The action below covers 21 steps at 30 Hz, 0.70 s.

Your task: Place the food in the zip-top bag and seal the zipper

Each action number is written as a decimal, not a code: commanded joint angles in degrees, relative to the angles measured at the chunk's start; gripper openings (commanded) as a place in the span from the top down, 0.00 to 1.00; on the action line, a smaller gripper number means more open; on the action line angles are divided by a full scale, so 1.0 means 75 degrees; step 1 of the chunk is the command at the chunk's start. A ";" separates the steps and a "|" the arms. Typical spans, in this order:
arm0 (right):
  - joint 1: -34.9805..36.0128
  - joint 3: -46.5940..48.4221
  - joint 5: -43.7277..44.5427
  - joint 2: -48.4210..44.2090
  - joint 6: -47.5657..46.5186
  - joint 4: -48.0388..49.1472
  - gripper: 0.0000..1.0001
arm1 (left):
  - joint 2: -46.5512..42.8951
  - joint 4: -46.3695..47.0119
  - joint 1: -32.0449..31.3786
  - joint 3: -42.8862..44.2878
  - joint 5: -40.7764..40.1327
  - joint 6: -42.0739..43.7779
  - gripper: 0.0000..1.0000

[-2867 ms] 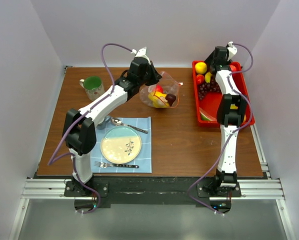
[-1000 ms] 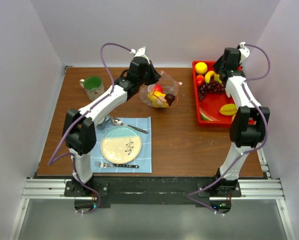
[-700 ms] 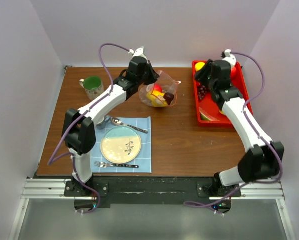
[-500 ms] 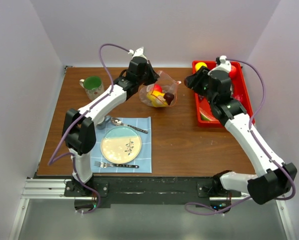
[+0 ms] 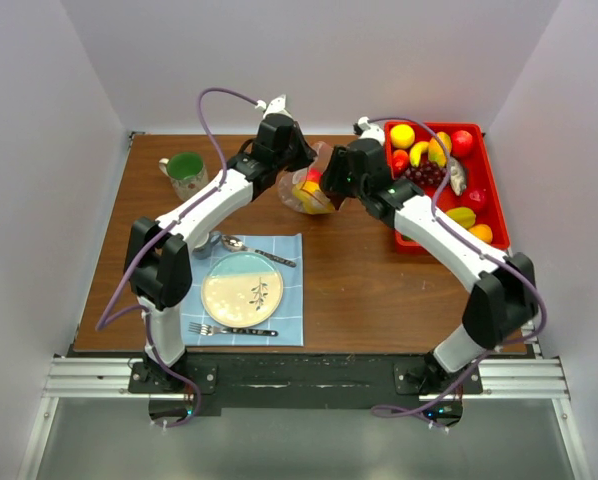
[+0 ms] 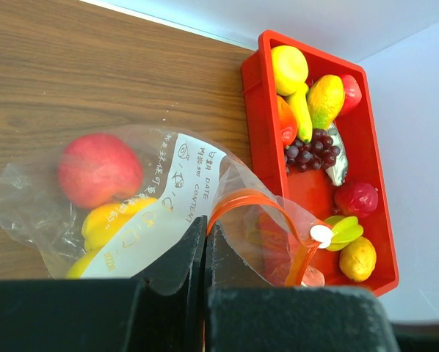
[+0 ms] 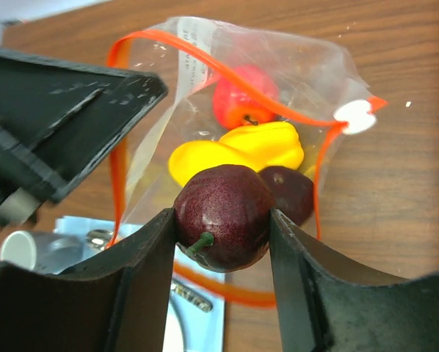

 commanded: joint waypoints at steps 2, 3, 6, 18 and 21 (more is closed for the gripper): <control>0.0015 0.1148 0.0126 0.0530 -0.0336 -0.0112 0.26 | -0.0114 0.0073 0.0081 0.0205 -0.0128 0.0002 1.00; 0.0015 0.1207 0.0160 0.0554 -0.0348 -0.0194 0.23 | -0.0138 0.0061 0.0081 0.0205 -0.0174 0.0025 1.00; 0.0027 0.1500 0.0255 0.0613 -0.0383 -0.0579 0.19 | -0.0161 0.0072 0.0081 0.0217 -0.0186 0.0014 1.00; 0.0015 -0.0631 0.0747 -0.1239 -0.0055 -0.0828 0.33 | -0.0185 0.0131 0.0128 0.0147 -0.0093 0.0014 1.00; 0.0015 -0.0924 0.0479 -0.1169 0.0143 -0.0664 0.39 | -0.0196 0.0142 0.0140 0.0147 -0.0081 0.0026 1.00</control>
